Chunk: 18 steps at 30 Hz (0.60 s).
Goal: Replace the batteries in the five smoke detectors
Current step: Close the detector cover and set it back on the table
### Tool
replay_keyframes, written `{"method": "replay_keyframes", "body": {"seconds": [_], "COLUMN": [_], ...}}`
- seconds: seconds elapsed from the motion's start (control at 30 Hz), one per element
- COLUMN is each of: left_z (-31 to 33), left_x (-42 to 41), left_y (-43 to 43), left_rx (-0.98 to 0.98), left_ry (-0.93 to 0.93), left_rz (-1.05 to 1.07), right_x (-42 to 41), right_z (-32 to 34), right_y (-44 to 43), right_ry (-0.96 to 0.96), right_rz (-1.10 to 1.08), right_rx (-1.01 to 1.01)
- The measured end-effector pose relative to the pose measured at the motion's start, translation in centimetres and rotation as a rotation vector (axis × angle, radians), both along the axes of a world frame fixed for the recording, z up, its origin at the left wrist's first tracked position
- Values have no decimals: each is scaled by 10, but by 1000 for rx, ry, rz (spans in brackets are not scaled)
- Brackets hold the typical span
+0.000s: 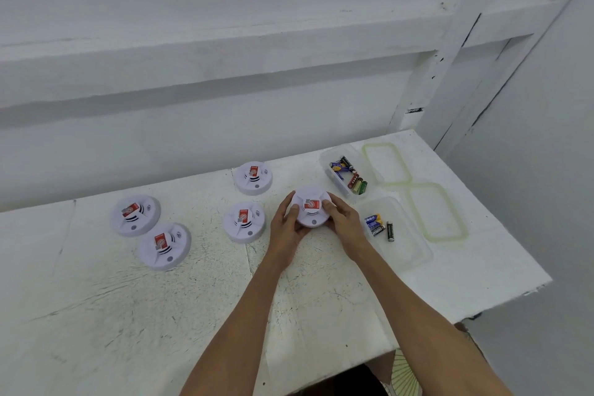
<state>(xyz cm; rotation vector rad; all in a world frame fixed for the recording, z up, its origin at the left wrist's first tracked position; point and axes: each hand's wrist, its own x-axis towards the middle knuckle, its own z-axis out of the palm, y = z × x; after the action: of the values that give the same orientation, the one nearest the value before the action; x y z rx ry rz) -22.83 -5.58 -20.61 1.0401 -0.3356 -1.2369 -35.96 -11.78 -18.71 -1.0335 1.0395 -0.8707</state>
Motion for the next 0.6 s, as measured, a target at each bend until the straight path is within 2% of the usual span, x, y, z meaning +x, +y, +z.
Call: {"method": "replay_keyframes", "body": {"seconds": [0.6], "left_z": [-1], "left_x": [0], "left_y": [-1], "left_rx": [-4], "left_ry": [5], "left_rz": [-1], "right_x": [0], "right_z": [-3], "right_y": [-1], "right_ry": [-2], "right_rz": [-4], "right_rx": [-8]}}
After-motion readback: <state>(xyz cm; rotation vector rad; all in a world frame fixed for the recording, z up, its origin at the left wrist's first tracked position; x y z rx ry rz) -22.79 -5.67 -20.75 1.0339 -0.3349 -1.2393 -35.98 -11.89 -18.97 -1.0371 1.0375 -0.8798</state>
